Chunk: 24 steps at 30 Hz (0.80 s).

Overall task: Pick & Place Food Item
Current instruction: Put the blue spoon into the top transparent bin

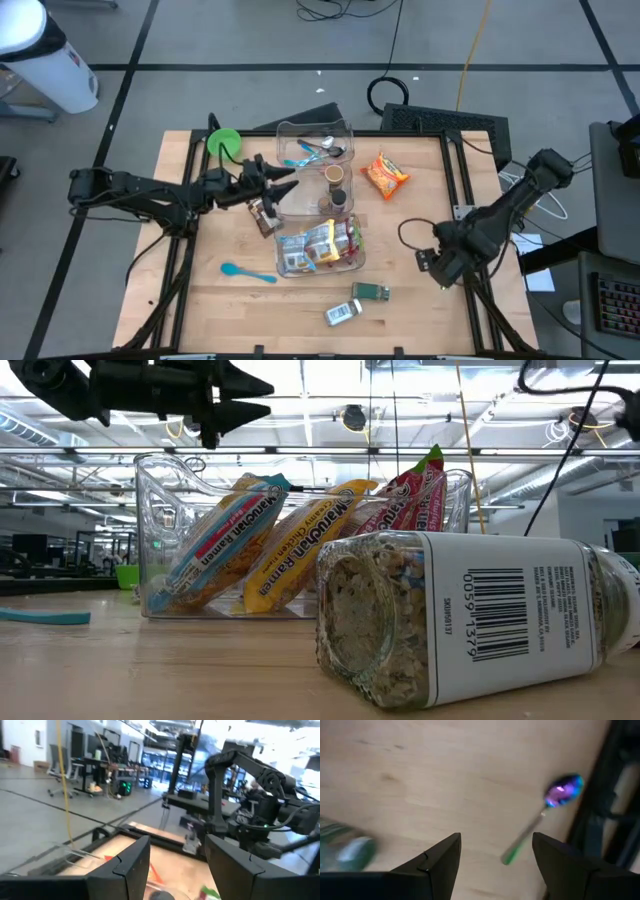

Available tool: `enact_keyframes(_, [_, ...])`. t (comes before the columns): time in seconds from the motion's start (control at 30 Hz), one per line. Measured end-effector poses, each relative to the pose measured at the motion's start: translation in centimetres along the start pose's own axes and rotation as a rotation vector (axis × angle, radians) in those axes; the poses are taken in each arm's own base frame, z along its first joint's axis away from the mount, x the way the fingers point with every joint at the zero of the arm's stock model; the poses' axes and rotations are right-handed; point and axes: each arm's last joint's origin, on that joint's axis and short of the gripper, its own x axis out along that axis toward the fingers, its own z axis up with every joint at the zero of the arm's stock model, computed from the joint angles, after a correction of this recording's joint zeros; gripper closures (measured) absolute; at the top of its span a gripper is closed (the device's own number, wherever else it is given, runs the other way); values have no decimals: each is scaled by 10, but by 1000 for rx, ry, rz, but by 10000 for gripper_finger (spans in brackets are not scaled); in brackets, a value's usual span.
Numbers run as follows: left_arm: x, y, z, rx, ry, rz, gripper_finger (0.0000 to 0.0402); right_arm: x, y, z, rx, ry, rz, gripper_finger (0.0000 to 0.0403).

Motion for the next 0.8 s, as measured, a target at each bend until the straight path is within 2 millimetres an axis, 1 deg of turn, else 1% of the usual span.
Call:
enact_keyframes(0.1, [-1, -6, -2, 14, 16, -25, 204, 11, 2, -12, 25, 1, -83, 165])
enact_keyframes(0.2, [-2, -11, 1, 34, -26, -50, 204, 19, 5, -18, 24, 11, -157, 165])
enact_keyframes(0.33, [-3, -15, 7, 53, -87, -72, 204, 27, 8, -21, 7, 41, -222, 165])
enact_keyframes(0.43, [-3, -16, 8, 77, -102, -75, 204, 40, 7, -20, 1, 80, -252, 165])
enact_keyframes(0.53, [-3, -16, 10, 80, -120, -77, 204, 56, 6, -17, 12, 132, -235, 165])
enact_keyframes(0.7, [-3, -16, 10, 93, -121, -76, 204, 83, 4, -14, 21, 191, -137, 165])
enact_keyframes(0.8, [-3, -16, 10, 95, -121, -75, 204, 92, 2, -13, 28, 216, -106, 165])
